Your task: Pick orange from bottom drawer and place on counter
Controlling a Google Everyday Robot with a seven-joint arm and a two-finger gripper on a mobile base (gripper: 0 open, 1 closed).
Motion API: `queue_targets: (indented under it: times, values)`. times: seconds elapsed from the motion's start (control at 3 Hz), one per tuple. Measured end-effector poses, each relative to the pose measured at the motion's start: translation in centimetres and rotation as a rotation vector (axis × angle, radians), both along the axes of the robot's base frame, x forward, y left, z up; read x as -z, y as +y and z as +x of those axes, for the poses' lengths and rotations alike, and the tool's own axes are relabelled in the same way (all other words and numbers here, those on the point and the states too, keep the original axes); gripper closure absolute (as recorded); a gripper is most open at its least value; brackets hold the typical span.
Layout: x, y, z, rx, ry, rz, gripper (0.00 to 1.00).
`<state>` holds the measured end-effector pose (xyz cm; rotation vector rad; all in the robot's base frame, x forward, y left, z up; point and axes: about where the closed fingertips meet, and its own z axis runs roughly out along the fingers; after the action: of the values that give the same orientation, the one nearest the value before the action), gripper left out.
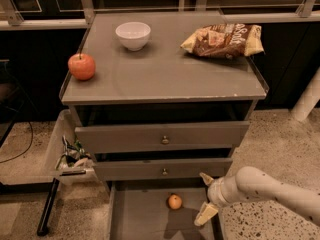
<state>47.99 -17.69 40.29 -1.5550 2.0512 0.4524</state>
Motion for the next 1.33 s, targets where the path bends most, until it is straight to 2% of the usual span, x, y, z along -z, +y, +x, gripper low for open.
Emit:
queue_targets:
  times: [0.33,0.67,1.0,1.33]
  values:
    - [3.0,1.4,0.4,-0.032,-0.034,0.074,0.00]
    - [6.1,2.1,1.1,-0.058,-0.042,0.115,0.00]
    - [9.0,1.9,1.8,-0.040,0.011,0.127,0.00]
    - [9.1,2.1,1.7,-0.040,0.007,0.121,0.00]
